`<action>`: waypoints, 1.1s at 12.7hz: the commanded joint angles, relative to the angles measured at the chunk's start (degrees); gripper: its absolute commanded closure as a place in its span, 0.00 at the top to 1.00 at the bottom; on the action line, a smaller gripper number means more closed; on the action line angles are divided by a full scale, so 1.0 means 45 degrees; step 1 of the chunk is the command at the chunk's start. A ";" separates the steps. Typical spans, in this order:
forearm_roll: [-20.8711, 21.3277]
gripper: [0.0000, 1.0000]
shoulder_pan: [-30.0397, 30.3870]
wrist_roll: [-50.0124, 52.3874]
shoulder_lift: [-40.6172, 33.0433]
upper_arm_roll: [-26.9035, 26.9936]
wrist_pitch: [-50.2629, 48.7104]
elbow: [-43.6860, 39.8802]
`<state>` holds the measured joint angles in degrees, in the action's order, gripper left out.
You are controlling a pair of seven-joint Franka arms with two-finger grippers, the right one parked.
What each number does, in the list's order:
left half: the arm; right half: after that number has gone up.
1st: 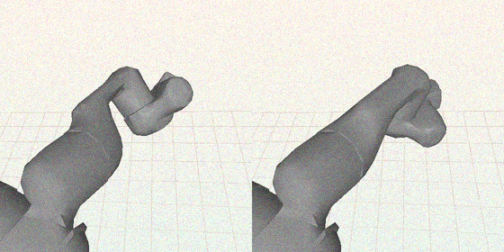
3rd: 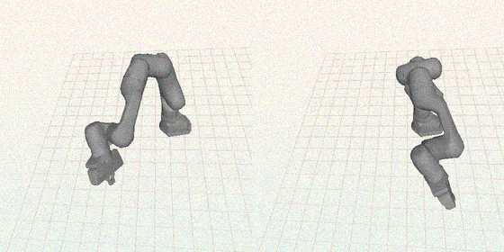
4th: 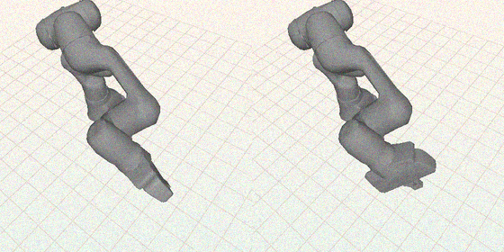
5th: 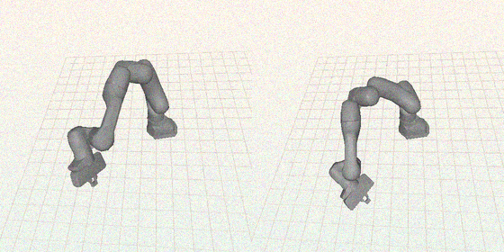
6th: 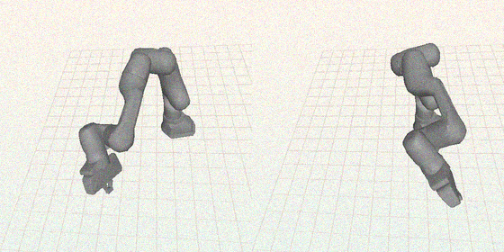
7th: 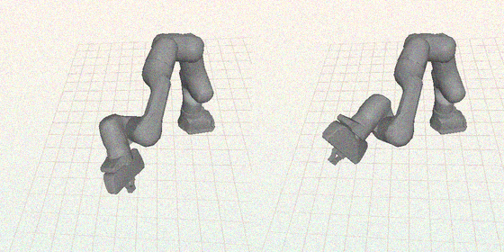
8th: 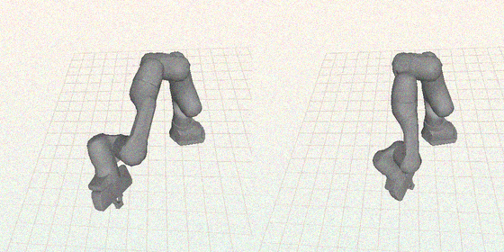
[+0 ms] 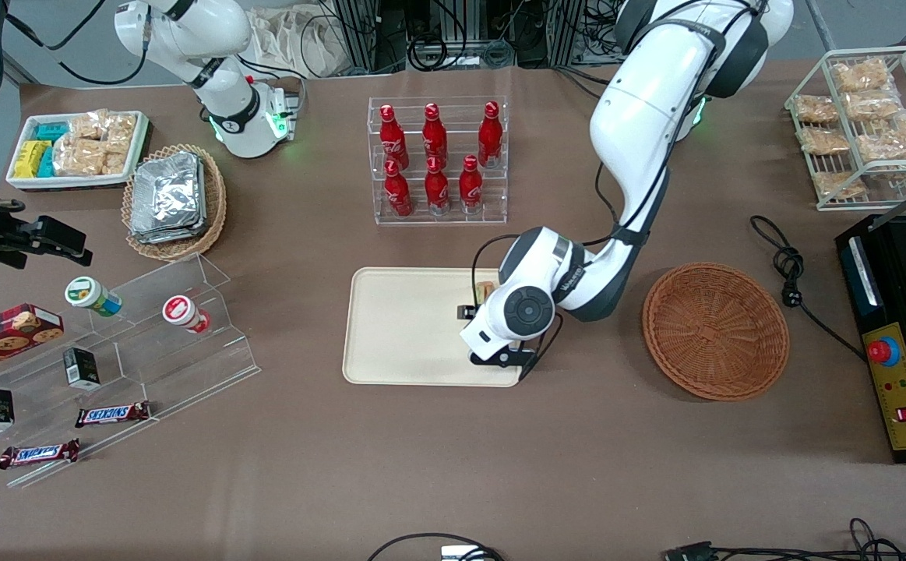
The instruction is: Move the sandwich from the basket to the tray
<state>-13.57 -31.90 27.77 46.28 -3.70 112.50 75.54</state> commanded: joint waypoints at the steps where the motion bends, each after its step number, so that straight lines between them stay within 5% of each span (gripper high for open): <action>1: -0.0011 1.00 0.1108 -0.0056 -0.1355 0.0001 -0.1343 0.0167; 5: 0.0338 1.00 0.2632 -0.0154 -0.3308 0.0021 -0.3647 0.0167; 8: 0.2990 1.00 0.3220 -0.1849 -0.4753 0.0040 -0.5132 0.0167; 14: 0.3718 1.00 0.5932 -0.4527 -0.7391 0.0040 -0.7984 0.0322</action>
<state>1.65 -8.66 10.34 17.19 -2.77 79.39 74.68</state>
